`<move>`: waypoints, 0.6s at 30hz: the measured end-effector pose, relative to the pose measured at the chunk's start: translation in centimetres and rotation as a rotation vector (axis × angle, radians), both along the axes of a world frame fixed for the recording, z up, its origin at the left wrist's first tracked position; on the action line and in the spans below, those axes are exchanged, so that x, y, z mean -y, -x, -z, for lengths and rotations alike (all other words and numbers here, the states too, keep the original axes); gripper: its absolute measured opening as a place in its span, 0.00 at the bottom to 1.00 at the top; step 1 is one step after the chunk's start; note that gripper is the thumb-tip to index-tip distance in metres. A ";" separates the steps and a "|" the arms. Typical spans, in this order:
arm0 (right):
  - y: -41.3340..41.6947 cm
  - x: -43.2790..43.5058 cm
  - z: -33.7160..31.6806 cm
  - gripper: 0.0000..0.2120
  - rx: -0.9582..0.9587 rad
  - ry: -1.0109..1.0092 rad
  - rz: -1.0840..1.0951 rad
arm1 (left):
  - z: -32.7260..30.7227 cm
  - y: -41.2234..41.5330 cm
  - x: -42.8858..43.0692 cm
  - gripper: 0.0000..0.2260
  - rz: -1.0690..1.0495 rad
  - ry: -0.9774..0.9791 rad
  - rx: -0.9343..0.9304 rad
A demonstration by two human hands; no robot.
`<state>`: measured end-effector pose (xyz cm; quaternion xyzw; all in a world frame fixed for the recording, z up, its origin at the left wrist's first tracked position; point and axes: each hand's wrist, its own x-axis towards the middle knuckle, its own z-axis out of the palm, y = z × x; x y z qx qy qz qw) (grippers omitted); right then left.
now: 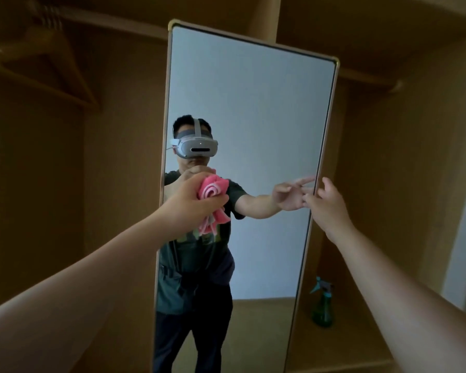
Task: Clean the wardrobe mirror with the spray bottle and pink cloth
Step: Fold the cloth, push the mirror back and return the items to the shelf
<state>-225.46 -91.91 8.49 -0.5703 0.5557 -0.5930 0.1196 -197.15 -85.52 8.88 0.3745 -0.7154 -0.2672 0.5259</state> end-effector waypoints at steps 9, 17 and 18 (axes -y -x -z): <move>0.4 0.3 -0.4 0.34 0.156 -0.016 -0.082 | -0.2 -1.1 -0.9 0.15 0.034 -0.019 -0.032; 0.5 -1.7 -0.7 0.24 0.235 0.051 -0.010 | -0.8 -2.1 -1.7 0.11 0.079 0.013 -0.054; 0.8 -2.4 -0.3 0.23 0.173 0.075 0.014 | -0.8 -2.3 -1.8 0.10 0.068 0.028 -0.054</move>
